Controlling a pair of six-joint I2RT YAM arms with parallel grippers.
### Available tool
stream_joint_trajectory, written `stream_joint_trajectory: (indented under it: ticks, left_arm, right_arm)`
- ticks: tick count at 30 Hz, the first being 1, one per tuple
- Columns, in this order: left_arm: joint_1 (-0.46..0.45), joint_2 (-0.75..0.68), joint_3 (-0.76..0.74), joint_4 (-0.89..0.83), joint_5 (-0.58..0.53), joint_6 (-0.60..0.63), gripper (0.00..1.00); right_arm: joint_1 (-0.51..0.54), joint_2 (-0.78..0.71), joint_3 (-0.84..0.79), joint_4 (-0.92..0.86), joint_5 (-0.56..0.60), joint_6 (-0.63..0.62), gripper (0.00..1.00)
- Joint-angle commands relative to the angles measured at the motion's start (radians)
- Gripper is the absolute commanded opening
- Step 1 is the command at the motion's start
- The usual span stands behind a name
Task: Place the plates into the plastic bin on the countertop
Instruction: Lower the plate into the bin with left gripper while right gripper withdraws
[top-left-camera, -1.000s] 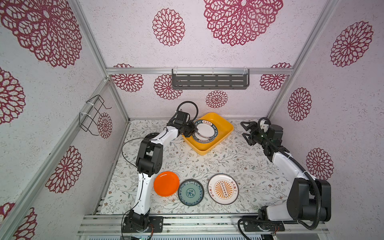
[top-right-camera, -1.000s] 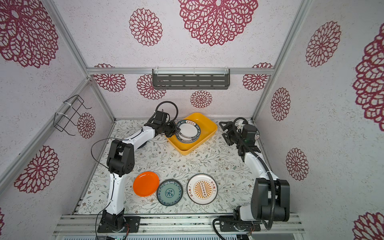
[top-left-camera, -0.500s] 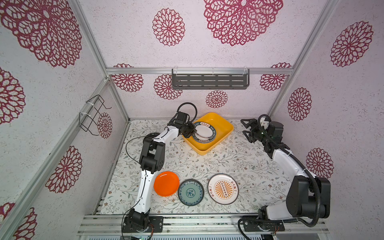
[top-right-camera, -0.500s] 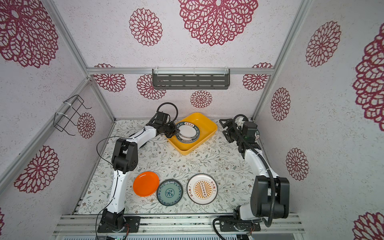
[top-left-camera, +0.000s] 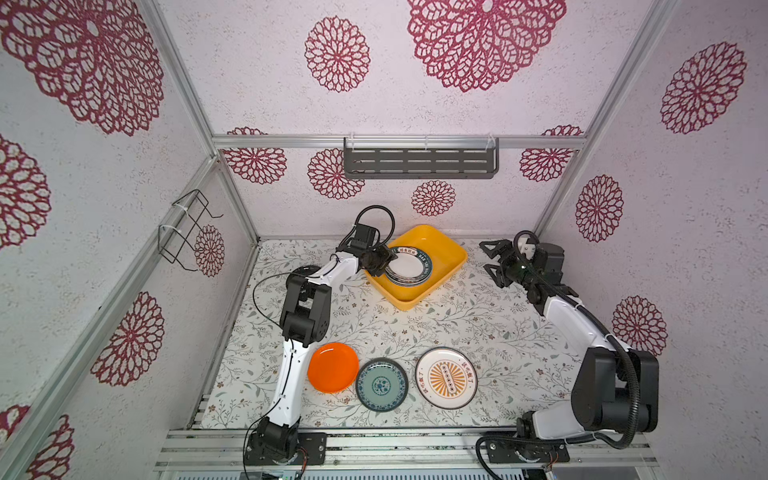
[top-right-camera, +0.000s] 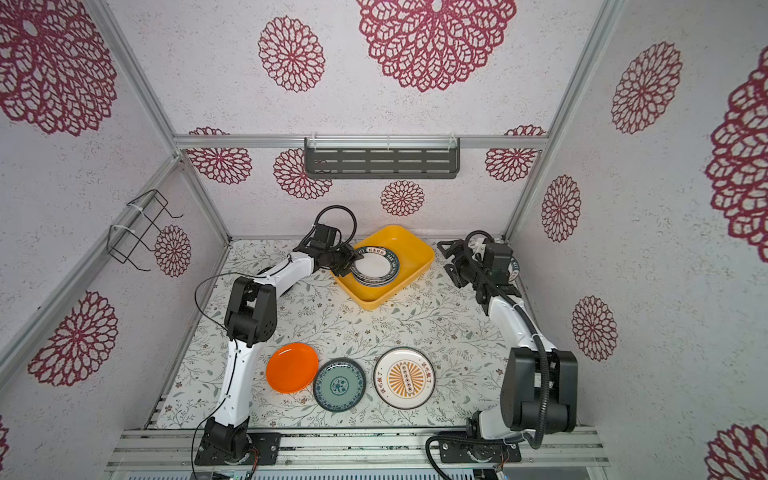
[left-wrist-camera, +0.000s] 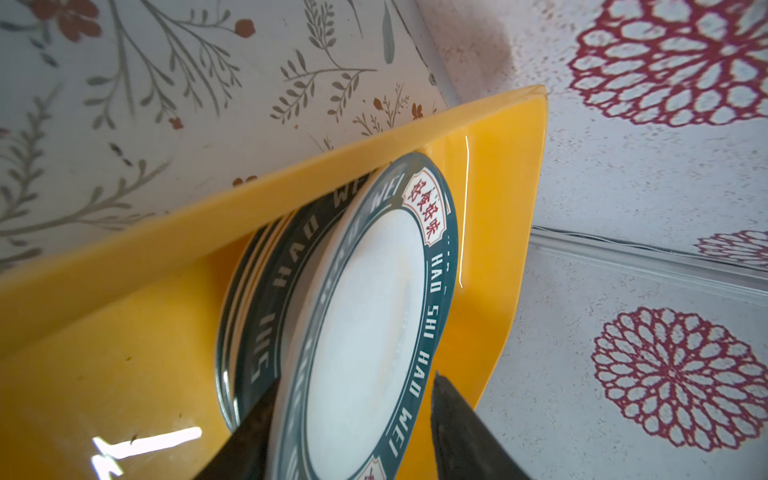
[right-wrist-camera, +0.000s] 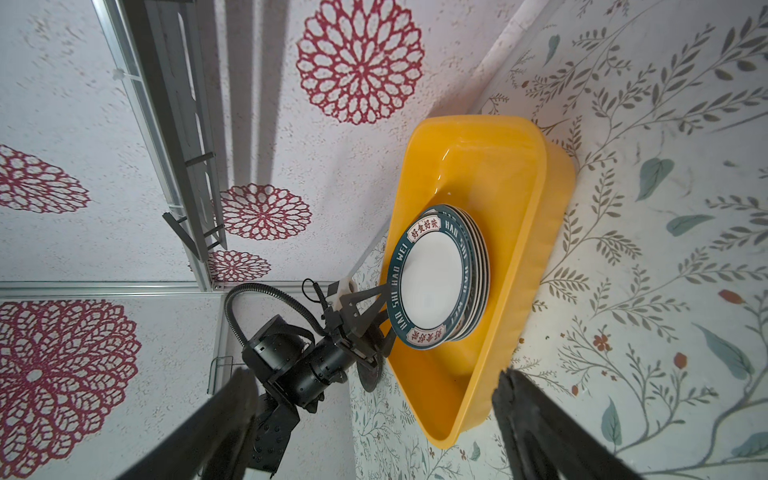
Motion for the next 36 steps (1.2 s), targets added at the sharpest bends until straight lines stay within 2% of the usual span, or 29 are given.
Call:
stream_joint_trajectory:
  ticks: [1, 3, 9, 16, 22, 31, 36]
  left_arm:
    - [-0.016, 0.002, 0.044, -0.037, -0.037, 0.016, 0.63]
    - [-0.023, 0.006, 0.061, -0.064, -0.059, 0.023, 0.69]
    - [-0.044, 0.047, 0.172, -0.191, -0.13, 0.083, 0.75]
    - [-0.058, 0.084, 0.268, -0.322, -0.211, 0.15, 0.75]
    - [-0.059, 0.098, 0.287, -0.356, -0.223, 0.144, 0.77]
    - [-0.083, 0.086, 0.316, -0.438, -0.316, 0.167, 0.81]
    - [-0.088, 0.094, 0.318, -0.418, -0.29, 0.171, 0.81]
  right_arm:
    - [0.003, -0.021, 0.029, -0.016, -0.013, -0.046, 0.92]
    - [0.002, -0.031, 0.026, -0.031, -0.011, -0.056, 0.93]
    - [0.0, -0.048, 0.029, -0.065, -0.009, -0.084, 0.93]
    - [-0.004, -0.052, 0.034, -0.087, -0.004, -0.099, 0.93]
    - [-0.005, -0.034, 0.046, -0.095, -0.017, -0.103, 0.92]
    - [-0.003, -0.007, 0.065, -0.099, -0.033, -0.104, 0.92]
    - [-0.005, -0.014, 0.061, -0.111, -0.029, -0.114, 0.92]
